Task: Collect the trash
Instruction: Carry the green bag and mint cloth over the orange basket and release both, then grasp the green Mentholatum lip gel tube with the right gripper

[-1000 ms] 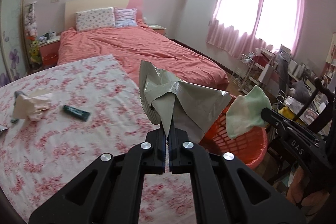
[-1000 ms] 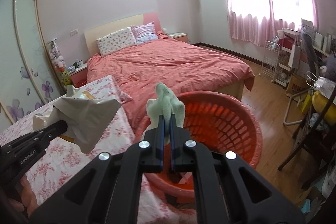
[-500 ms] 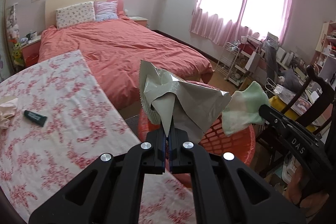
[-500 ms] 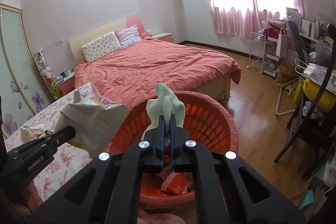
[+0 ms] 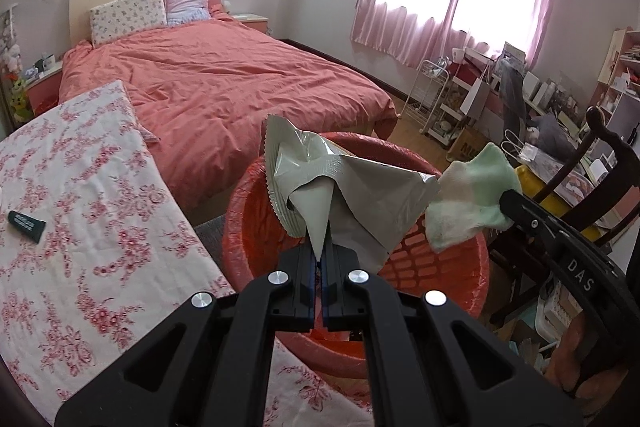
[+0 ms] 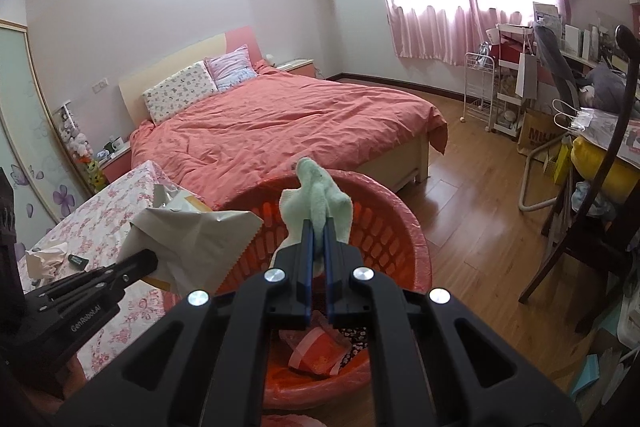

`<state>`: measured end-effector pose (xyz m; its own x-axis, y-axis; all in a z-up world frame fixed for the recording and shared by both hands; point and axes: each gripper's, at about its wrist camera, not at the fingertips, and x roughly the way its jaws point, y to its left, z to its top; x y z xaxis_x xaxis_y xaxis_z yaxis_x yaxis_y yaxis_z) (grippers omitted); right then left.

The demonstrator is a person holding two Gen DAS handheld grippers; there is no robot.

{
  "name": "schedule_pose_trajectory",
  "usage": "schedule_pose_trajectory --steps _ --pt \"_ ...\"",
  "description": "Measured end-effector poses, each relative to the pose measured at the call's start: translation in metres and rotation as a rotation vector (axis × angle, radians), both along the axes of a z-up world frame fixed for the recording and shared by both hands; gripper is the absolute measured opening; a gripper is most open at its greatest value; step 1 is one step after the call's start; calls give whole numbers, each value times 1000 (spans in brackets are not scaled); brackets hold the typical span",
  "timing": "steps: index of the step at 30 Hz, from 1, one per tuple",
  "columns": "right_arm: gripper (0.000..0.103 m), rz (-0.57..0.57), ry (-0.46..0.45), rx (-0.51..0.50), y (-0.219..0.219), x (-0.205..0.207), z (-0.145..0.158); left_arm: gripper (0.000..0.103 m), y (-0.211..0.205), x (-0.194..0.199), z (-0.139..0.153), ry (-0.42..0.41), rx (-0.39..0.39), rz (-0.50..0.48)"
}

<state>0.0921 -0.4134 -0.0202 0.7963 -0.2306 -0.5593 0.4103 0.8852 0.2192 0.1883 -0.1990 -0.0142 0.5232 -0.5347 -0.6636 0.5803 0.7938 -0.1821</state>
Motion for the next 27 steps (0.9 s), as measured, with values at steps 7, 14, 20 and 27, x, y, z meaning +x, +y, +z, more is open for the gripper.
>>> schedule_pose_trajectory --steps 7,14,20,27 --pt "6 7 9 7 -4 5 -5 1 -12 0 -8 19 26 -22" --pt "17 22 15 18 -7 10 -9 28 -13 4 -13 40 43 -25" --pt "34 3 27 14 -8 7 -12 36 -6 7 -17 65 53 5" --pt "48 8 40 -17 3 7 -12 46 12 6 -16 34 90 50"
